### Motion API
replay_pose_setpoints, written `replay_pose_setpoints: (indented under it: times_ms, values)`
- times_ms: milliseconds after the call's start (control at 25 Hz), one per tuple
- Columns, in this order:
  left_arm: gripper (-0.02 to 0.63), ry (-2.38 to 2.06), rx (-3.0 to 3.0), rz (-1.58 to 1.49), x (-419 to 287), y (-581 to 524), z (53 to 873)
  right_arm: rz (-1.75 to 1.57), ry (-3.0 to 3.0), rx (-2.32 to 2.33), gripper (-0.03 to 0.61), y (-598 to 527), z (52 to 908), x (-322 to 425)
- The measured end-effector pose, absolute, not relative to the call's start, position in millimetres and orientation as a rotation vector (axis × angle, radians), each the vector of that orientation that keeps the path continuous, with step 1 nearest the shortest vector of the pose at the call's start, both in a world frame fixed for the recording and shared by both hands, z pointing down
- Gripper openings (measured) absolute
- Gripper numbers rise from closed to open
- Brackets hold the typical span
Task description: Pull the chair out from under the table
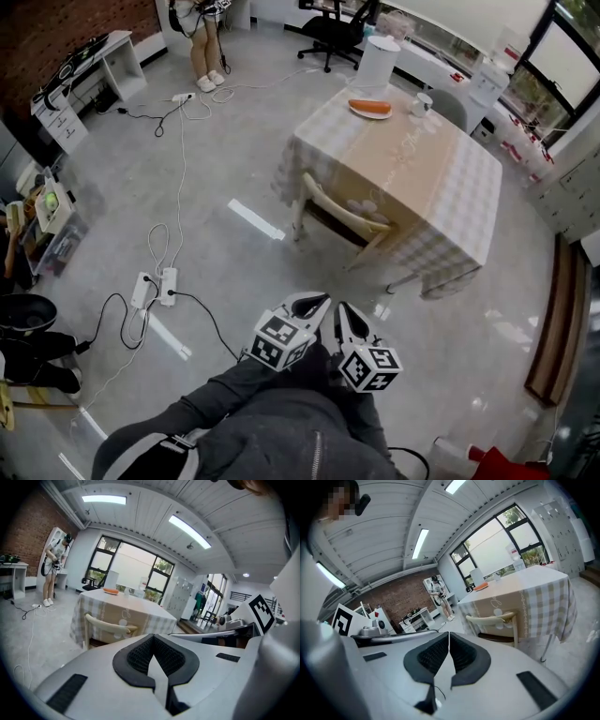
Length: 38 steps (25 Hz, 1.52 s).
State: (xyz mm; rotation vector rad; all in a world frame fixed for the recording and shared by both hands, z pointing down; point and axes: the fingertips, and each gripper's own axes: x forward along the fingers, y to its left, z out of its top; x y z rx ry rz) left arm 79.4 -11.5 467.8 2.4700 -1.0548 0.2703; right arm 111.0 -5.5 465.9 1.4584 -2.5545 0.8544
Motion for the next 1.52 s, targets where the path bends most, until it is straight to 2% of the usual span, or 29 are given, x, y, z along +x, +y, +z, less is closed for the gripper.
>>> replay_pose_setpoints:
  times_ms: [800, 1520]
  values:
    - [0.008, -1.185, 2.418, 0.267, 95, -169, 462, 0.851, -2.638, 1.362, 0.012, -180, 453, 142]
    - [0.008, -1.207, 2.416, 0.269, 102, -229, 480, 0.948, -2.64, 1.327, 0.012, -243, 485, 166]
